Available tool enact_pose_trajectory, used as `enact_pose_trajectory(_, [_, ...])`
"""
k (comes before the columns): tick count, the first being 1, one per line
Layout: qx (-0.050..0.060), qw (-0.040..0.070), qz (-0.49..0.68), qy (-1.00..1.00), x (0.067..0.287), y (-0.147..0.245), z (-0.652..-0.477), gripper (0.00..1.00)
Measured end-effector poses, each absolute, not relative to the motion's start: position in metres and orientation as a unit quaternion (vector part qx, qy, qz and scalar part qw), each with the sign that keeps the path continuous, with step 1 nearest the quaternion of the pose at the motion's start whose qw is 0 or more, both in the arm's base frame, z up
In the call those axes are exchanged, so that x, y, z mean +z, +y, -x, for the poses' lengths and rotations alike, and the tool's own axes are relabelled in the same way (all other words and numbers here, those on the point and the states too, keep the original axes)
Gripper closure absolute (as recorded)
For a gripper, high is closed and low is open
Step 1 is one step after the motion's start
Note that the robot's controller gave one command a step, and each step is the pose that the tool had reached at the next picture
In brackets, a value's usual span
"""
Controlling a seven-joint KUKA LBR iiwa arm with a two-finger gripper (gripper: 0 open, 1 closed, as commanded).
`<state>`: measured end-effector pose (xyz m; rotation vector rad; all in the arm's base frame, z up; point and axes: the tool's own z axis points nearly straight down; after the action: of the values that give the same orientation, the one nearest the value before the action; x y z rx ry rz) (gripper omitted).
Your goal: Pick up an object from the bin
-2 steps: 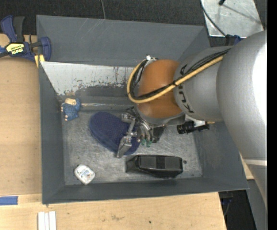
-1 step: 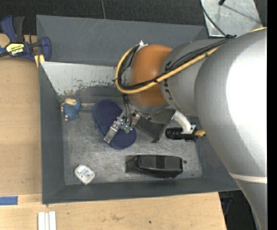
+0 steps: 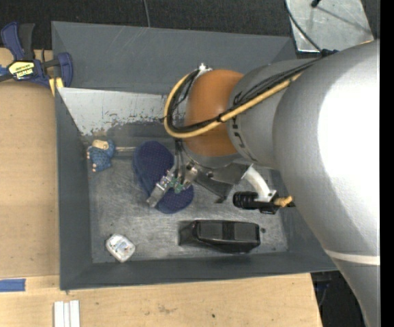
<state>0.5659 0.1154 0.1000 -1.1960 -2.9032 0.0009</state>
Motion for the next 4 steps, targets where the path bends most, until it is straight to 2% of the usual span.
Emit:
enact_pose_trajectory(1, [-0.003, 0.0, 0.475, -0.88, 0.075, 0.111, -0.57, 0.0])
enact_pose_trajectory(2, [-0.002, -0.001, 0.473, -0.881, 0.077, 0.111, -0.572, 0.0])
enact_pose_trajectory(3, [-0.002, -0.004, 0.473, -0.881, 0.079, 0.11, -0.574, 1.0])
enact_pose_trajectory(4, [-0.002, -0.002, 0.472, -0.882, 0.133, 0.11, -0.576, 1.0])
